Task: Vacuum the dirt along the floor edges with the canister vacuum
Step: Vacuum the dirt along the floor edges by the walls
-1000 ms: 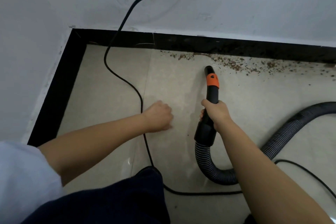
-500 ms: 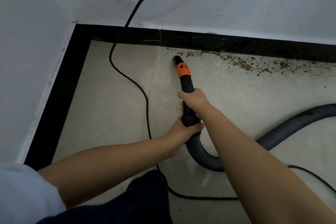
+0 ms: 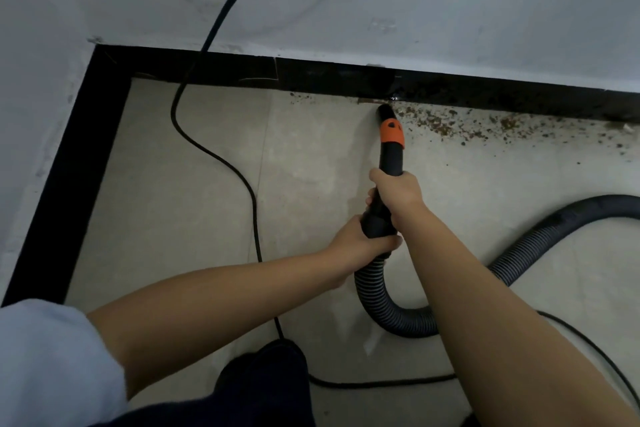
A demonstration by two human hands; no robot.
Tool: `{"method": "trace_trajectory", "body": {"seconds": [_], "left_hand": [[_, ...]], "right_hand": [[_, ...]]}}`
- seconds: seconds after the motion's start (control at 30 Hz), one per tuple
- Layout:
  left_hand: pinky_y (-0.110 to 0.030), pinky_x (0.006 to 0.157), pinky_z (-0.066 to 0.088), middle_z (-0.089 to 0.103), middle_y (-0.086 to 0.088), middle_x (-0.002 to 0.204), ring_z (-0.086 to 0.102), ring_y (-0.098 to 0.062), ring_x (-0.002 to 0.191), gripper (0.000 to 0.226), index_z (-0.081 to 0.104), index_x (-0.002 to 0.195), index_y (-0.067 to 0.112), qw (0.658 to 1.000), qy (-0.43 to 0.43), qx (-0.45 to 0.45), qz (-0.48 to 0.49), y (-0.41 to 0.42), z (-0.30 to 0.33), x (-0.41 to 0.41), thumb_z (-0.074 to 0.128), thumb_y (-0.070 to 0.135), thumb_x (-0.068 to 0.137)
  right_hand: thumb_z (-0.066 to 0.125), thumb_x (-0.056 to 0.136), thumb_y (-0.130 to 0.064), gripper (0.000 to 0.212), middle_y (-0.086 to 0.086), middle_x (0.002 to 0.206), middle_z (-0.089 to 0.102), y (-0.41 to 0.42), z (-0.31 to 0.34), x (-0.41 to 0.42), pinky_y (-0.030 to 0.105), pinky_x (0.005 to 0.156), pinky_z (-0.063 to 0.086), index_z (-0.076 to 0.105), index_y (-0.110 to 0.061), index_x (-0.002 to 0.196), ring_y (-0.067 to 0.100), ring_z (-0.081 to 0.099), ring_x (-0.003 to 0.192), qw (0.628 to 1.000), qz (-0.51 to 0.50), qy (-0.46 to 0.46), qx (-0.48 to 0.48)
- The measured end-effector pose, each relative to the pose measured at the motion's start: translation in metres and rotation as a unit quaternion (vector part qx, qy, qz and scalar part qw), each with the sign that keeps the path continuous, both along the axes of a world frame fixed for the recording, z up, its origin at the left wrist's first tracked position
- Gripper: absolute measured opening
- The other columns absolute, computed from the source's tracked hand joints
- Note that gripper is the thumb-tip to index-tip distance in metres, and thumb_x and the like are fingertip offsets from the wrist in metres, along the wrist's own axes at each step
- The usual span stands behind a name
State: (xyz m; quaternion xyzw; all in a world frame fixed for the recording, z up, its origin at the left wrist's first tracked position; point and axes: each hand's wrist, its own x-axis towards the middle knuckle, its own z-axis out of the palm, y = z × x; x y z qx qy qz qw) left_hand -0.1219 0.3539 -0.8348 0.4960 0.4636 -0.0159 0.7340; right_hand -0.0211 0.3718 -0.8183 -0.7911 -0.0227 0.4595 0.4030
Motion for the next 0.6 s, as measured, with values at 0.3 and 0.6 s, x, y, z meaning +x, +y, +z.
{"method": "trace_trajectory", "body": {"seconds": [0.3,0.6], "left_hand": [[-0.035,0.083,0.055,0.062,-0.012,0.113,0.064,-0.020,0.090,0.054,0.043,0.119,0.013,0.994,0.015,-0.056,0.092,-0.001,0.002,-0.002,0.075,0.029,0.078],[-0.028,0.069,0.051,0.063,-0.012,0.102,0.061,-0.018,0.078,0.044,0.046,0.115,0.012,0.979,0.038,-0.041,0.194,0.008,0.001,-0.023,0.072,0.025,0.081]], "right_hand": [[0.057,0.088,-0.009,0.014,0.009,0.061,0.051,0.025,0.006,0.009,0.027,0.048,0.047,0.045,-0.010,0.080,0.020,0.049,0.047,0.998,0.055,0.028,0.000],[0.059,0.087,-0.010,0.013,0.008,0.062,0.051,0.052,0.004,-0.024,0.026,0.048,0.047,0.047,-0.009,0.085,0.019,0.050,0.048,0.991,0.126,0.051,0.003]]}}
